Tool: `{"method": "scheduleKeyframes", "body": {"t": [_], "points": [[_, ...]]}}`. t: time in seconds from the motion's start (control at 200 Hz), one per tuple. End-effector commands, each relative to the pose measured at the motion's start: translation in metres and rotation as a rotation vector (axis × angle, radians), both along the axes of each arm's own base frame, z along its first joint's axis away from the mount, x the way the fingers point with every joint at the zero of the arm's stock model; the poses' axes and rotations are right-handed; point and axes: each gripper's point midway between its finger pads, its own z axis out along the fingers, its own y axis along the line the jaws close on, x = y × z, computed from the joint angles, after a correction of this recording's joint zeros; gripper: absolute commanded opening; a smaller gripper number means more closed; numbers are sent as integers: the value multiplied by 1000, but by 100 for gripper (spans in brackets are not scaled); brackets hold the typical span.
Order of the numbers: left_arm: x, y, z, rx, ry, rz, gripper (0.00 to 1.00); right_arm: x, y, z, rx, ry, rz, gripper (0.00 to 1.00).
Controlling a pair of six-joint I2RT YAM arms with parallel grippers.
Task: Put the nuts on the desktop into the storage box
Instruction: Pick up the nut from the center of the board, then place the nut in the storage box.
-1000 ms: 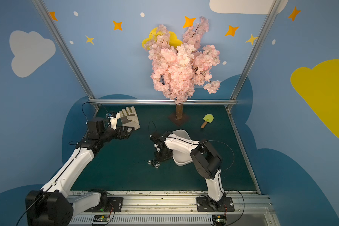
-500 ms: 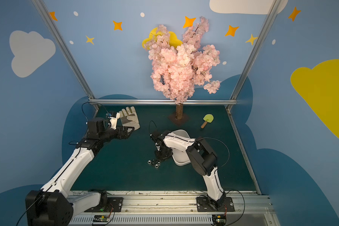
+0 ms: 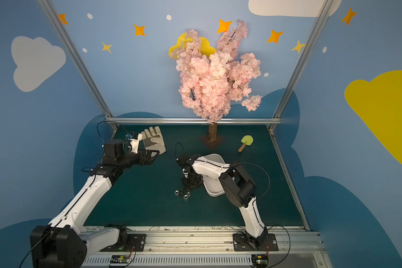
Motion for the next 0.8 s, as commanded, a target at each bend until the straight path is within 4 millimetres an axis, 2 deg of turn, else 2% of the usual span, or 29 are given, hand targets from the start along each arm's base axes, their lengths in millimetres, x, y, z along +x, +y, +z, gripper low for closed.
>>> {"method": "scheduleKeyframes", "body": {"t": [0.0, 0.24, 0.371, 0.506, 0.606, 0.701, 0.796], "points": [[0, 1, 3, 7, -23, 2, 100, 1, 0, -8, -30, 2, 6, 37], [0, 0, 3, 4, -23, 0, 100, -3, -11, -18, -86, -7, 13, 34], [0, 0, 2, 3, -24, 0, 100, -2, -15, -18, -106, -27, 12, 21], [0, 0, 3, 2, -25, 0, 100, 1, -14, -11, -110, -55, 17, 15], [-1, 0, 3, 3, -27, 0, 100, 9, -11, 13, -72, -113, 11, 11], [-1, 0, 4, 4, -31, 2, 100, 22, -6, 56, 17, -191, -11, 11], [-1, 0, 4, 4, -31, 2, 100, 38, -18, 101, 90, -275, -64, 11]]}}
